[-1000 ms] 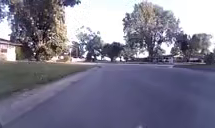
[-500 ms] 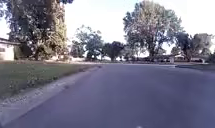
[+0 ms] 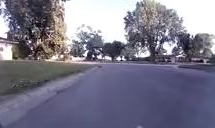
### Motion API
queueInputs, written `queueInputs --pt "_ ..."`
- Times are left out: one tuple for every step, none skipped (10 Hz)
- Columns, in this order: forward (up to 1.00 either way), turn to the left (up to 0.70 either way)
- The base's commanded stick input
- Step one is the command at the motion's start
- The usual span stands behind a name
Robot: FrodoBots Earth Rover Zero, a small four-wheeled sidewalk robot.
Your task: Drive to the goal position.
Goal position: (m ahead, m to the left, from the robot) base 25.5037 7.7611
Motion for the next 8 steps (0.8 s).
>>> queueInputs --pt "1.0 0.0" --pt "1.0 0.0" --pt "1.0 0.0" --pt "1.0 0.0" --pt "1.0 0.0" --pt "1.0 0.0" --pt "1.0 0.0" --pt "1.0 0.0"
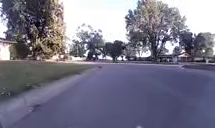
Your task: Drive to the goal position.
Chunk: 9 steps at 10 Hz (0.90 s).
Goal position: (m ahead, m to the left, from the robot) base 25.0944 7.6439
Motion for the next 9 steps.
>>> queueInputs --pt "1.0 0.0" --pt "1.0 0.0" --pt "1.0 0.0" --pt "1.0 0.0" --pt "1.0 0.0" --pt "1.0 0.0" --pt "0.64 0.0" --pt "0.4 0.0" --pt "0.35 0.0"
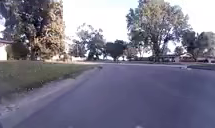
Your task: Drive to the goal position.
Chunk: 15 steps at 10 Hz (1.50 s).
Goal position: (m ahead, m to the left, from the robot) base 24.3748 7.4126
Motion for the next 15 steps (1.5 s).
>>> queueInputs --pt "0.35 0.0" --pt "0.59 0.0" --pt "0.87 0.0" --pt "1.0 0.0" --pt "1.0 0.0" --pt "1.0 0.0" --pt "1.0 0.0" --pt "1.0 0.0" --pt "1.0 0.0" --pt "1.0 0.0" --pt "1.0 0.0" --pt "1.0 0.0" --pt "1.0 0.0" --pt "1.0 0.0" --pt "1.0 0.0"
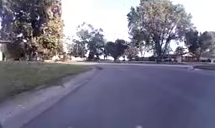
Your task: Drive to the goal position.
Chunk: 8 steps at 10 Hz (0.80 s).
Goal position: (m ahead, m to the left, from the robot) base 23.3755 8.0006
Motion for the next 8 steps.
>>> queueInputs --pt "1.0 0.0" --pt "1.0 0.0" --pt "1.0 0.0" --pt "1.0 0.0" --pt "1.0 0.0" --pt "1.0 0.0" --pt "1.0 0.0" --pt "1.0 0.0"
